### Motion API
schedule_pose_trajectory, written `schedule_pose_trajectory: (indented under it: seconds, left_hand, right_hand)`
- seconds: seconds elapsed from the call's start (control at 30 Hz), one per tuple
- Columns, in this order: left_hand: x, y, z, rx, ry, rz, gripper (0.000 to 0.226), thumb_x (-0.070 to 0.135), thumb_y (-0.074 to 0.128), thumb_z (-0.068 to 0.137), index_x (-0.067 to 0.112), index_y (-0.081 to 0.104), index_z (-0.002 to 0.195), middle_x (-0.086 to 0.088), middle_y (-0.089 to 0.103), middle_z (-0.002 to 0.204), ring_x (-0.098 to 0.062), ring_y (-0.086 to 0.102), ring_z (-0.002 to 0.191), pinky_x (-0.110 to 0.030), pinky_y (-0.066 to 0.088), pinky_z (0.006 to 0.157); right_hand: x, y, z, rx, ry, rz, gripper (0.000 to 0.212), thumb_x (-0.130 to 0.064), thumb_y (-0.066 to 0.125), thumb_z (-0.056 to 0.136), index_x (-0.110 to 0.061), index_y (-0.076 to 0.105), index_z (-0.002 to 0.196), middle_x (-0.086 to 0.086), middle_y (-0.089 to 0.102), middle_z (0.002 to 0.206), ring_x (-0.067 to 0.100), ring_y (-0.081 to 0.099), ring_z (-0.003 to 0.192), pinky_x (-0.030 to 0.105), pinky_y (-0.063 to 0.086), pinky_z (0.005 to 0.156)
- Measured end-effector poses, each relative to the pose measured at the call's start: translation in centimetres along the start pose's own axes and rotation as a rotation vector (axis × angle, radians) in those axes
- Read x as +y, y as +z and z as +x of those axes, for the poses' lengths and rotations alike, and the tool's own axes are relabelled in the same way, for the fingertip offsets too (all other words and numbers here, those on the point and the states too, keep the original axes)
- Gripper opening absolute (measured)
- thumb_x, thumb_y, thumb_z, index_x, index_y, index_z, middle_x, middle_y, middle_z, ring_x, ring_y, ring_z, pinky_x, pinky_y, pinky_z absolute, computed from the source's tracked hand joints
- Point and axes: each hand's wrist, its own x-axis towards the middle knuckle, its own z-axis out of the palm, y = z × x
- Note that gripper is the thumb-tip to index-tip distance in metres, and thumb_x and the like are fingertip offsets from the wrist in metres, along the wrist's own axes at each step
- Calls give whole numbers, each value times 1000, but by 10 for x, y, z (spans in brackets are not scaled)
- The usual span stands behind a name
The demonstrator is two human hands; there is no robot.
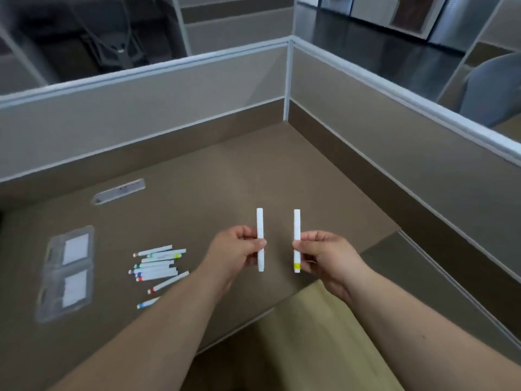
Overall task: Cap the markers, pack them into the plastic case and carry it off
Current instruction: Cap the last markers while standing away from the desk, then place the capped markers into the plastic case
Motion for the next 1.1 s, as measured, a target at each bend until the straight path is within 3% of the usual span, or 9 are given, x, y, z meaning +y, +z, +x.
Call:
schedule_pose_trajectory:
  seconds: [0.1,0.23,0.37,0.5,0.73,0.87,0.93,1.0,1.1]
  left_hand:
    - [-16,-38,-4,89,-38,-50,9,-2,68,87,7,69,91,-11,70,84,-23,69,78,-44,59,81]
    - [-39,-107,-7,214,-82,-62,9,-2,70,85,4,71,92,-16,74,87,-28,72,81,-46,61,81]
    - [-60,-180,-6,299,-129,-17,8,1,73,84,8,73,88,-8,76,79,-26,74,79,-44,62,80]
    - [-82,-249,-2,345,-218,62,10,8,77,82,15,73,89,-3,78,84,-24,75,82,-43,62,81]
    - [-119,-300,23,356,-312,149,11,18,76,86,26,69,91,1,75,90,-18,73,82,-37,62,77]
    - [-137,-305,39,366,-303,248,13,21,75,87,28,68,96,6,73,92,-11,71,82,-30,61,74]
    - [-145,-306,47,379,-302,255,21,22,75,87,30,67,105,9,72,97,-10,69,87,-34,60,81]
    - [-155,-305,53,405,-304,250,29,20,75,87,30,65,112,12,71,99,-7,67,89,-35,59,85]
    - [-161,-297,54,450,-314,315,29,20,75,86,30,59,108,12,68,98,-6,66,88,-27,56,74]
  right_hand:
    - [15,35,16,-66,40,-84,14,-3,69,85,-1,69,98,15,70,81,19,63,65,33,52,66]
    - [40,99,39,-107,86,-180,10,-4,71,84,-6,69,93,7,68,72,15,61,63,34,55,70]
    - [63,163,57,-129,120,-257,8,-2,70,85,-9,66,86,3,62,64,12,57,56,31,52,62]
    - [86,224,74,-132,143,-333,6,-1,69,85,-6,65,85,8,58,63,15,51,52,28,45,52]
    - [127,279,117,-149,150,-446,9,-5,74,80,-4,73,89,17,73,79,27,65,70,42,55,74]
    - [147,288,143,-128,131,-567,11,-11,79,76,-7,74,84,21,74,84,26,65,70,46,57,79]
    - [156,290,156,-115,105,-637,14,-14,81,74,-8,74,84,14,75,80,22,66,68,40,57,76]
    - [165,292,169,-121,54,-736,15,-13,82,74,-7,72,85,9,73,76,12,62,60,22,53,62]
    - [172,295,178,-157,-45,-890,13,-12,81,76,-10,71,84,2,70,73,3,56,52,7,40,48]
